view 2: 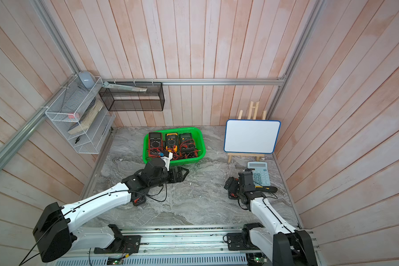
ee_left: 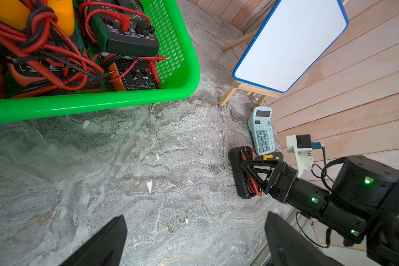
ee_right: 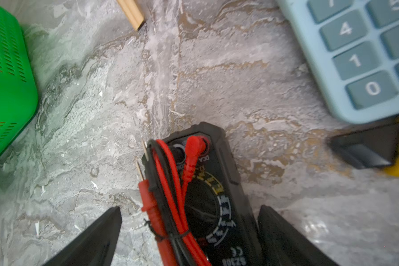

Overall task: Put the multimeter into the basket
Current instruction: Pick up the multimeter from the center of the board.

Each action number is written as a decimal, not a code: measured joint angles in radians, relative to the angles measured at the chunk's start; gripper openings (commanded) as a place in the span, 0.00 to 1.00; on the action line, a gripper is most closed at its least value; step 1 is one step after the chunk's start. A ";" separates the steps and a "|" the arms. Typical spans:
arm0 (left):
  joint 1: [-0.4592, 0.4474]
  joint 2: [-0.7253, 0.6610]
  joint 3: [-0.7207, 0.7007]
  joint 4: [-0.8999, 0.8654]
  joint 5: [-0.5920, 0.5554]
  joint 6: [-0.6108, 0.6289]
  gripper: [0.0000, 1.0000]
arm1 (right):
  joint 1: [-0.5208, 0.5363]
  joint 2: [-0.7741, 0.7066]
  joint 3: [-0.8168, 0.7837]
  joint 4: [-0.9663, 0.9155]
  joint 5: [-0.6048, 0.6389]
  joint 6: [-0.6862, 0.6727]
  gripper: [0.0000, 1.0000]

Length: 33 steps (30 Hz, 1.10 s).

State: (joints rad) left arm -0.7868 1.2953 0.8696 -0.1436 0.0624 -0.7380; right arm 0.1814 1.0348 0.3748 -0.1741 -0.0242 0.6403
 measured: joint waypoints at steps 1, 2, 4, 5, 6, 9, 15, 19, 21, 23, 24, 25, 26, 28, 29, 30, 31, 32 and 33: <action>0.000 0.000 0.000 0.002 0.000 0.000 1.00 | 0.020 0.012 0.000 0.002 0.003 0.005 0.98; 0.000 0.000 0.000 0.003 0.000 0.000 1.00 | 0.037 0.024 0.000 0.002 0.008 0.010 0.98; 0.000 0.000 0.000 0.002 -0.003 0.000 1.00 | 0.073 0.056 0.006 0.006 0.033 0.014 0.98; 0.000 0.000 0.000 0.002 -0.006 0.000 1.00 | 0.086 0.070 0.014 0.010 0.042 0.018 0.98; 0.000 0.000 0.000 0.002 -0.010 0.000 1.00 | 0.099 0.087 0.023 0.011 0.055 0.019 0.98; 0.000 0.000 0.000 0.002 -0.019 0.000 1.00 | 0.122 0.135 0.052 0.010 0.085 0.022 0.93; 0.010 -0.002 0.000 0.001 -0.038 0.000 1.00 | 0.151 0.187 0.076 0.011 0.137 0.021 0.72; 0.048 -0.025 -0.003 -0.002 -0.046 -0.004 1.00 | 0.169 0.191 0.079 0.014 0.151 0.021 0.55; 0.077 -0.046 -0.008 -0.005 -0.049 -0.008 1.00 | 0.178 0.192 0.079 0.014 0.157 0.021 0.47; 0.105 -0.065 -0.014 -0.007 -0.049 -0.008 1.00 | 0.188 0.192 0.079 0.013 0.158 0.021 0.42; 0.120 -0.073 -0.016 -0.011 -0.051 -0.008 1.00 | 0.195 0.192 0.080 0.012 0.158 0.022 0.39; 0.131 -0.079 -0.017 -0.016 -0.052 -0.007 1.00 | 0.201 0.191 0.081 0.009 0.157 0.022 0.38; 0.142 -0.084 -0.018 -0.021 -0.052 -0.007 1.00 | 0.210 0.188 0.083 0.002 0.156 0.023 0.37; 0.159 -0.092 -0.019 -0.030 -0.052 -0.007 1.00 | 0.229 0.183 0.087 -0.011 0.152 0.026 0.36; 0.167 -0.096 -0.021 -0.034 -0.052 -0.007 1.00 | 0.238 0.179 0.092 -0.020 0.150 0.027 0.36; 0.175 -0.100 -0.023 -0.038 -0.052 -0.006 1.00 | 0.249 0.172 0.099 -0.029 0.146 0.030 0.36; 0.183 -0.103 -0.023 -0.043 -0.052 -0.006 1.00 | 0.257 0.168 0.106 -0.035 0.145 0.033 0.36; 0.191 -0.105 -0.024 -0.044 -0.052 -0.006 1.00 | 0.267 0.162 0.119 -0.044 0.143 0.037 0.36; 0.200 -0.108 -0.026 -0.046 -0.051 -0.006 1.00 | 0.277 0.156 0.134 -0.051 0.141 0.038 0.36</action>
State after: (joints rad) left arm -0.5873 1.1877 0.8440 -0.1898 0.0109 -0.7437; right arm 0.4583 1.1908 0.5091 -0.2256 0.1165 0.6781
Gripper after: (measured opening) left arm 0.996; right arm 0.724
